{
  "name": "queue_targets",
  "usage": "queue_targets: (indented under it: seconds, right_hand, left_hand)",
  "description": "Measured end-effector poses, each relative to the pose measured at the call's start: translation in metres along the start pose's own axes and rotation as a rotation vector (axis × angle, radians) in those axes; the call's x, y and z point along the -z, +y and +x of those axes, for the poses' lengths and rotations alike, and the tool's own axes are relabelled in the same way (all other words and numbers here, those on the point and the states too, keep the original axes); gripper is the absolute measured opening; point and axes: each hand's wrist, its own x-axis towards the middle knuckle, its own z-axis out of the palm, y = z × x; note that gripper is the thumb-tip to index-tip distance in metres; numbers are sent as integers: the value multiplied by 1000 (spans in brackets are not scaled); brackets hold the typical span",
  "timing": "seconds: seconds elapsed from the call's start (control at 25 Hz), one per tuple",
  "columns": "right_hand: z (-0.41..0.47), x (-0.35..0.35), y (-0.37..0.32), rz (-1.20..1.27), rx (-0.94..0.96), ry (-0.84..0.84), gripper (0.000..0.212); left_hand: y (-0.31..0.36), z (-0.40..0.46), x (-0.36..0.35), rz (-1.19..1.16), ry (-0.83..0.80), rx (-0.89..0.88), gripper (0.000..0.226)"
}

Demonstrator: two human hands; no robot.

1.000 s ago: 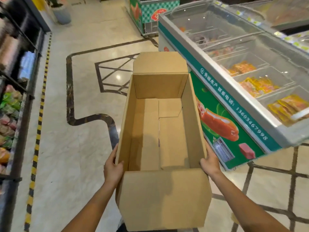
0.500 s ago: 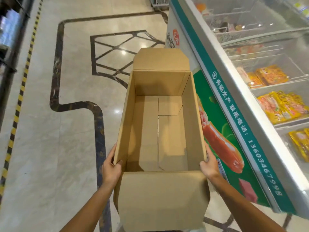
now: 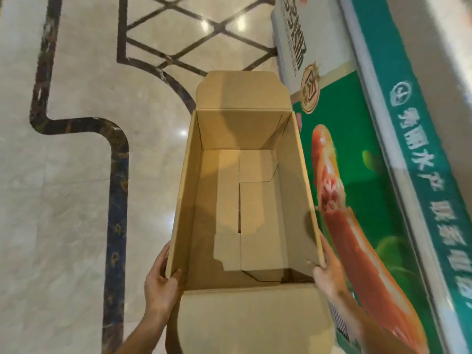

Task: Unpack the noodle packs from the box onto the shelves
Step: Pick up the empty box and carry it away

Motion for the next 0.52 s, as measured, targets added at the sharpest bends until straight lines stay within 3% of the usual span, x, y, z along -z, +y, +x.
queue_targets:
  seconds: [0.24, 0.4, 0.52]
  right_hand:
    - [131, -26, 64, -72, 11, -28, 88]
    - [177, -36, 97, -80, -27, -89, 89]
    - [202, -41, 125, -143, 46, -61, 86]
  left_hand:
    - [-75, 99, -108, -68, 6, 115, 61]
    - [-123, 139, -153, -70, -32, 109, 66]
    - [-156, 153, -182, -60, -23, 118, 72]
